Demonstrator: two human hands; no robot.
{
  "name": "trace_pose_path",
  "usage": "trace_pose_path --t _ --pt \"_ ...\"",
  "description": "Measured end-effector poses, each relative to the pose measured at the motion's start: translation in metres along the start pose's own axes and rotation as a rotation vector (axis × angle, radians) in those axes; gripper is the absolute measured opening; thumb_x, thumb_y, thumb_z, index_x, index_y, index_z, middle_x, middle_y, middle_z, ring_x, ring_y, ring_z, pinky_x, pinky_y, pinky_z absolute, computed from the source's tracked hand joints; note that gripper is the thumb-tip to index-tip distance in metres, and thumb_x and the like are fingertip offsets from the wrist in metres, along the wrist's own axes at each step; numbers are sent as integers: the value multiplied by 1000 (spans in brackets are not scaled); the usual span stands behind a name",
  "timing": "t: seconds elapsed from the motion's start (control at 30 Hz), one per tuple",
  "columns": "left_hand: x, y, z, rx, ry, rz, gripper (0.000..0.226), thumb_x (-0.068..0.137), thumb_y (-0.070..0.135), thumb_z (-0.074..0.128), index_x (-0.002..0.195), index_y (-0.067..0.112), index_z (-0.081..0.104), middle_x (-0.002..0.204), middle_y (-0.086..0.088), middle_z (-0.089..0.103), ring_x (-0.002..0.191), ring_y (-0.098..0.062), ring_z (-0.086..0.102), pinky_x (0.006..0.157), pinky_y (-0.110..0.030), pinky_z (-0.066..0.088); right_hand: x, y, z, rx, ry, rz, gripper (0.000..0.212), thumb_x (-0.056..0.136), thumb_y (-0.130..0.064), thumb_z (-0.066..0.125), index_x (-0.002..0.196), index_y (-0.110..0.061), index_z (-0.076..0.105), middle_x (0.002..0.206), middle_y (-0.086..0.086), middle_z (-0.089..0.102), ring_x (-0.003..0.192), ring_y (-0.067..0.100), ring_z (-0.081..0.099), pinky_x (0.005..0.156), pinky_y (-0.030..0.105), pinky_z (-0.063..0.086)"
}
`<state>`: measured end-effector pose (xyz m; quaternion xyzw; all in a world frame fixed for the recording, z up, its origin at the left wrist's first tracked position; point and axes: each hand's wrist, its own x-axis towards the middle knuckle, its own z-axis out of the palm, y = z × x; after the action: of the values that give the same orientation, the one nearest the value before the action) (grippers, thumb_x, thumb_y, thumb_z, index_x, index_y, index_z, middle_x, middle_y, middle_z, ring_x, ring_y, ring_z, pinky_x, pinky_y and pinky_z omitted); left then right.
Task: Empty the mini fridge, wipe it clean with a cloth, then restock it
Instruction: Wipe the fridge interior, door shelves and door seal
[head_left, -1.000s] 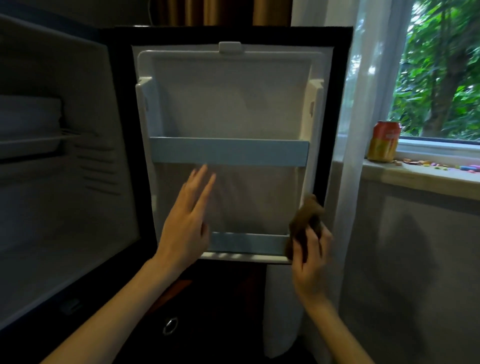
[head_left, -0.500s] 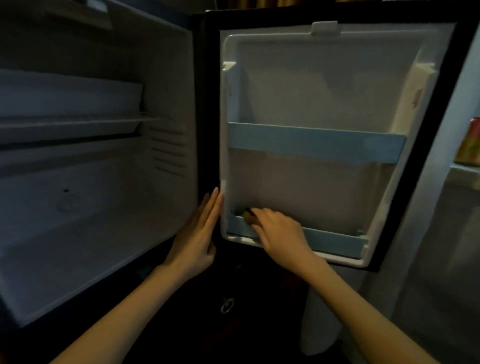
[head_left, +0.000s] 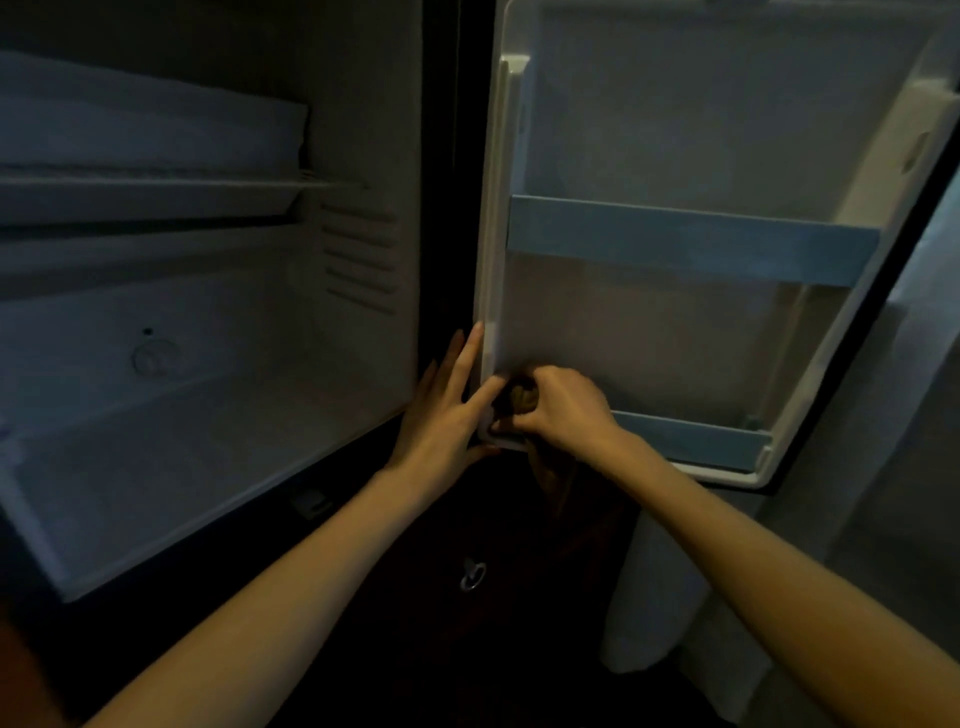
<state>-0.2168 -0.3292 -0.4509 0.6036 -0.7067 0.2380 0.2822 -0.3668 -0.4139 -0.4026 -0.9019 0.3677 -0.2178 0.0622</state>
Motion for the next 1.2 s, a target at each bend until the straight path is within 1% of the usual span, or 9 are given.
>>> trace_pose_path --t 0.2,0.43,0.53,0.73,0.8,0.93,1.07,1.13,1.2 --pt "3 2 0 40 2 8 64 58 31 90 112 11 61 157 -23 14 144 -41 18 99 -61 42 -15 34 -24 -54 -77 -7 58 73 -52 77 124 -29 61 120 -3 64 112 22 58 77 31 45" --pt "3 -2 1 0 23 22 57 61 27 90 109 10 64 158 -20 16 143 -43 21 101 -60 42 -47 87 -58 -162 -117 61 43 71 -57 74 98 -25 64 84 -10 55 85 17 57 64 30 39" --pt "2 -2 3 -49 38 12 55 61 23 90 107 8 64 158 -19 18 143 -41 22 107 -52 39 -62 102 -67 -257 -92 77 34 71 -64 69 79 -34 55 75 -9 57 82 21 63 62 29 39" --pt "5 1 15 -152 76 -51 76 62 17 90 129 1 57 160 -14 12 149 -16 0 117 -16 1 -50 88 -59 -363 -82 -1 49 74 -70 60 85 -23 56 85 4 66 86 27 64 64 31 39" --pt "7 3 15 -114 72 -62 81 58 19 92 130 2 57 157 -19 17 147 -23 8 118 -24 4 -34 67 -50 -348 -107 -45 51 78 -65 63 101 -20 62 103 8 68 97 29 62 72 34 43" --pt "11 10 16 -86 48 -41 67 56 16 93 115 7 61 160 -18 13 147 -34 12 110 -41 31 0 15 -17 -293 -180 -121 45 88 -45 64 123 -17 57 123 8 61 111 27 58 81 33 43" --pt "11 12 16 -82 20 -65 58 61 23 90 108 9 60 160 -16 9 143 -44 21 103 -55 41 4 11 -14 -144 -227 -149 29 87 -43 66 106 -21 60 103 1 64 92 18 60 69 27 39" --pt "10 12 15 -77 18 -75 58 60 21 90 109 10 60 161 -15 8 142 -44 22 101 -56 43 -4 16 -31 110 -326 -122 16 92 -45 60 89 -29 58 86 -12 60 77 3 56 65 18 40" --pt "9 12 15 -71 13 -85 63 58 17 91 111 10 60 161 -13 7 143 -43 22 99 -55 44 -5 20 -47 341 -409 -65 18 97 -29 57 78 -29 58 70 -17 59 64 -6 54 62 12 39"
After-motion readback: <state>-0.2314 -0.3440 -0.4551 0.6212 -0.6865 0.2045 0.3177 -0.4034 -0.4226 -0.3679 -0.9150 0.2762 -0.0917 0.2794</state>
